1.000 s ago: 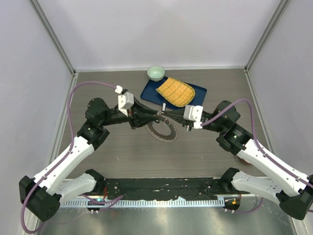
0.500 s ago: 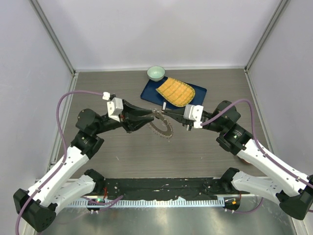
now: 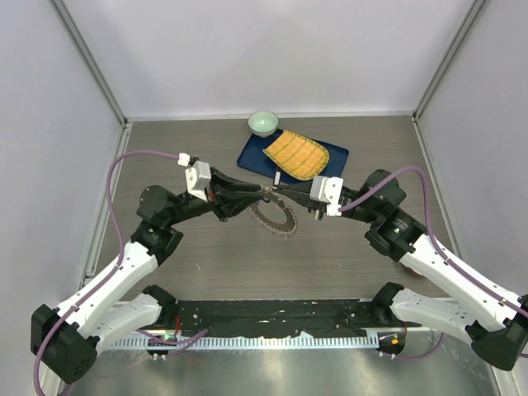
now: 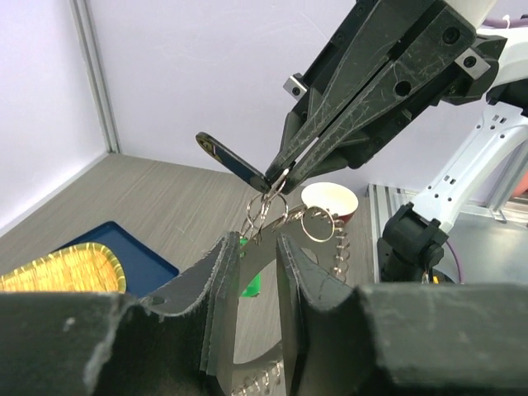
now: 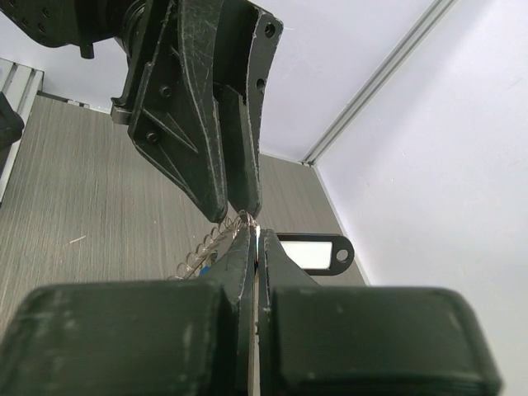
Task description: Remove the keys from the keyring
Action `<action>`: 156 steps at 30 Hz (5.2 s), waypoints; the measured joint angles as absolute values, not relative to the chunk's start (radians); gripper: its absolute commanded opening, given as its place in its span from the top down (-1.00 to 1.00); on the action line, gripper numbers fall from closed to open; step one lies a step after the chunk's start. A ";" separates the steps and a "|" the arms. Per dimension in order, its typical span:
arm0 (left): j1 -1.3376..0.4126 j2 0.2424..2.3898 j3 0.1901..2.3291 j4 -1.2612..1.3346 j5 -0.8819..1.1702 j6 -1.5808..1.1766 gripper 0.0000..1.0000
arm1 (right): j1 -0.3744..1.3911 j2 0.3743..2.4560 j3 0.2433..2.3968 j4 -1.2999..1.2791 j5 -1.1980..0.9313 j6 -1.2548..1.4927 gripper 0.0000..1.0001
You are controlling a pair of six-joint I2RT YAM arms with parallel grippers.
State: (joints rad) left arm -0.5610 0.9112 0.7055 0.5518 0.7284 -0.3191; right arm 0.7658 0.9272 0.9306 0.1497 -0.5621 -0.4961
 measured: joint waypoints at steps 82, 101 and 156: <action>-0.553 1.168 1.121 -0.233 1.051 0.041 1.00 | 0.822 1.072 1.140 -0.334 -0.538 -0.931 0.99; -0.564 0.955 1.067 -0.348 0.931 0.184 0.10 | 0.899 1.068 1.093 -0.224 -0.514 -0.904 0.99; -0.565 0.760 0.793 0.002 0.794 0.098 0.20 | 0.849 1.071 1.052 0.009 -0.746 -0.623 0.99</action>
